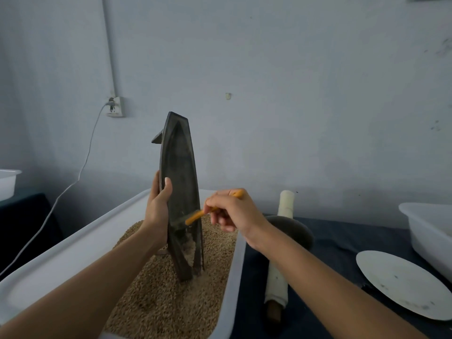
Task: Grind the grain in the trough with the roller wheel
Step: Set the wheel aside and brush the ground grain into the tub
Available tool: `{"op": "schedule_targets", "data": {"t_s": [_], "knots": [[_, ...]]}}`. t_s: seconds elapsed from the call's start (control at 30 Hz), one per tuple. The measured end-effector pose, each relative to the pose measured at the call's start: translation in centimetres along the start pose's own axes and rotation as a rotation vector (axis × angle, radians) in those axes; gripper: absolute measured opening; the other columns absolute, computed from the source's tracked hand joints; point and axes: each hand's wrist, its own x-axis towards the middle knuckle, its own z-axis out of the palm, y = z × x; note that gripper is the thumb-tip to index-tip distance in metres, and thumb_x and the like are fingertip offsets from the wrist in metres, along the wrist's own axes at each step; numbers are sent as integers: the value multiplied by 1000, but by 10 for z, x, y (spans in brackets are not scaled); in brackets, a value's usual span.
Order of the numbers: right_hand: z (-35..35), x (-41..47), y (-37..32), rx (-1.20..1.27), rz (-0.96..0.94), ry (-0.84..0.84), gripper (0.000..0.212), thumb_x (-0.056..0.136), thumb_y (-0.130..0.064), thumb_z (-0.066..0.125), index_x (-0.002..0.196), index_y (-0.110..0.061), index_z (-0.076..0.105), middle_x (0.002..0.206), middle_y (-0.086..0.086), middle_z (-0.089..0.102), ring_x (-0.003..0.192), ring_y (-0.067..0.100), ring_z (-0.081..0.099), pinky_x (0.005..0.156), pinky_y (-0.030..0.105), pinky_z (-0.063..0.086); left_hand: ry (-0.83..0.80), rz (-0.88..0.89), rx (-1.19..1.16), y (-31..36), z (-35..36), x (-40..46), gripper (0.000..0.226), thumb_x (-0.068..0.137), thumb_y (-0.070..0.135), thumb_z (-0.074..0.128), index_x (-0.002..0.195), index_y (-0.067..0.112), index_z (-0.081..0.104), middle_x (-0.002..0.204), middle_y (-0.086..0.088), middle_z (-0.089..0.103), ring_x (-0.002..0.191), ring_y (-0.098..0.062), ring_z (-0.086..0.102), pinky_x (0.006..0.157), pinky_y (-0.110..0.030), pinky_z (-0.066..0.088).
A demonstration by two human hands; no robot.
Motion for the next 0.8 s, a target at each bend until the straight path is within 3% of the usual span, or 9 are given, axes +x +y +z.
{"op": "schedule_targets", "data": {"t_s": [0.17,0.3,0.37,0.43,0.67,0.8], "knots": [[-7,-6,-4,-133,193,-59,25,87,-7,52,64,-4,60,53,7,48,38,7,34,35,15,26,-5,-6,-18,1,-2,-1,50,95,48,41,143,45,28,151,6,32,137,-26,32,108,-57,29],[-13,-4,-19,-107,73,55,25,84,-5,51,60,-2,59,49,8,45,33,7,31,33,16,24,0,9,-11,2,0,0,49,96,47,41,143,46,28,152,8,29,137,-25,30,109,-56,28],[-7,-3,-16,-54,-17,100,24,86,-3,51,64,2,60,51,10,46,34,7,33,35,15,26,4,23,1,1,1,-1,49,96,47,40,143,46,27,152,10,27,138,-22,28,110,-49,27],[4,-3,-8,-32,-38,80,25,89,-2,50,66,1,60,54,11,47,35,6,36,36,14,28,-3,35,-2,1,1,-2,47,96,47,41,142,47,30,150,10,30,136,-21,30,108,-44,29],[-3,-16,6,-151,107,-48,31,90,-6,45,61,-7,56,49,4,44,35,4,33,38,14,27,-58,65,-36,4,-2,-2,45,94,46,46,136,54,34,146,9,38,131,-25,40,104,-55,36],[-12,-11,-5,-65,-79,59,34,89,1,44,56,-3,54,46,6,40,34,5,31,36,13,26,-75,76,-40,5,0,-3,45,94,46,46,137,54,34,146,12,38,130,-21,40,105,-50,37]]}}
